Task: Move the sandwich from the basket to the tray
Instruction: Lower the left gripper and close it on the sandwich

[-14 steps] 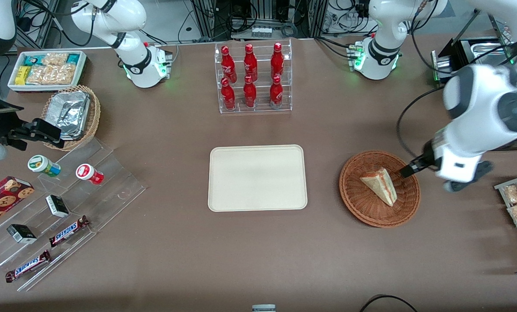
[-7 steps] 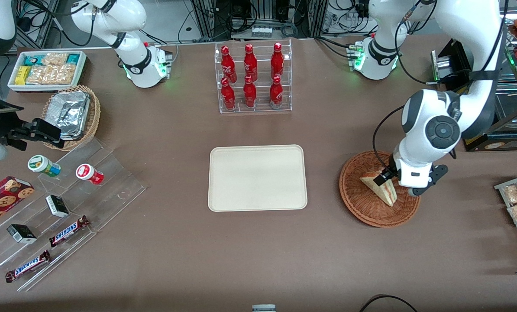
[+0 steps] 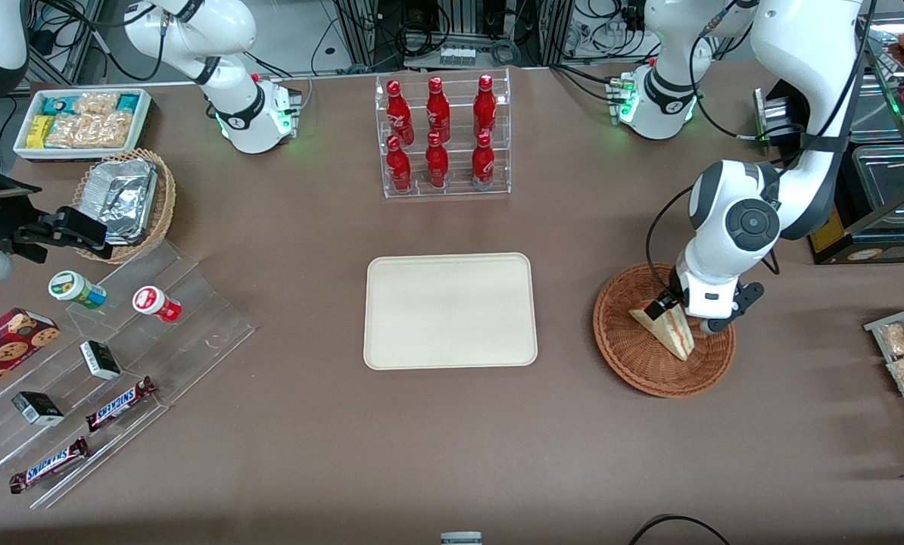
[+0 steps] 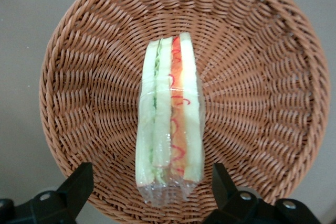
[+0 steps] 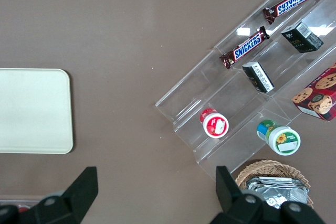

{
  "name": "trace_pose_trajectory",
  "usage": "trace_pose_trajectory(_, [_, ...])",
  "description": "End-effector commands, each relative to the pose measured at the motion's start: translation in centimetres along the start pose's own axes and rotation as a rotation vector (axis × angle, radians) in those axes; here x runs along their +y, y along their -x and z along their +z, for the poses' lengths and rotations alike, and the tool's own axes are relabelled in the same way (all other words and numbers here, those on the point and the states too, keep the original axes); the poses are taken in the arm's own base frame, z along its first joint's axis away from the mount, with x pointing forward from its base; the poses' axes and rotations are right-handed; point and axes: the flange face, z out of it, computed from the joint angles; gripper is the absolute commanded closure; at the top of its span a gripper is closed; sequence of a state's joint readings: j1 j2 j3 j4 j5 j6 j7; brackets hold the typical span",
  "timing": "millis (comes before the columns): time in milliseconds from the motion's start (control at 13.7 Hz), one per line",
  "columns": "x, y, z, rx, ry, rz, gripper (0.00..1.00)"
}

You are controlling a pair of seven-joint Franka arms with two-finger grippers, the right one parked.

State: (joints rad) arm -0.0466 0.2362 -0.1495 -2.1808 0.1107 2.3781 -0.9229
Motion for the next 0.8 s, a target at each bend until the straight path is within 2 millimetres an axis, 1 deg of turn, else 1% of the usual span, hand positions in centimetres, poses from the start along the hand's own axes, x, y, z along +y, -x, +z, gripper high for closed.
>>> trace_pose_trajectory(0, [0.1, -0.1, 0.8, 0.016, 0.007, -0.013, 0.07])
trace_pose_trajectory(73, [0.1, -0.3, 1.0, 0.018, 0.011, -0.031, 0.16])
trace_pose_trajectory(146, [0.3, -0.4, 1.3, 0.022, 0.021, -0.049, 0.3])
trace_pose_trajectory(220, [0.4, -0.4, 1.8, 0.02, 0.025, -0.066, 0.51])
trace_pose_trajectory(366, [0.7, -0.5, 1.8, 0.026, 0.034, -0.066, 0.94])
trace_pose_trajectory(439, [0.9, -0.9, 1.3, 0.033, 0.042, -0.069, 1.0])
trace_pose_trajectory(585, [1.3, -1.5, 0.1, 0.035, 0.037, -0.066, 1.0])
trace_pose_trajectory(732, [1.7, -1.6, -1.6, 0.027, -0.009, -0.04, 1.0])
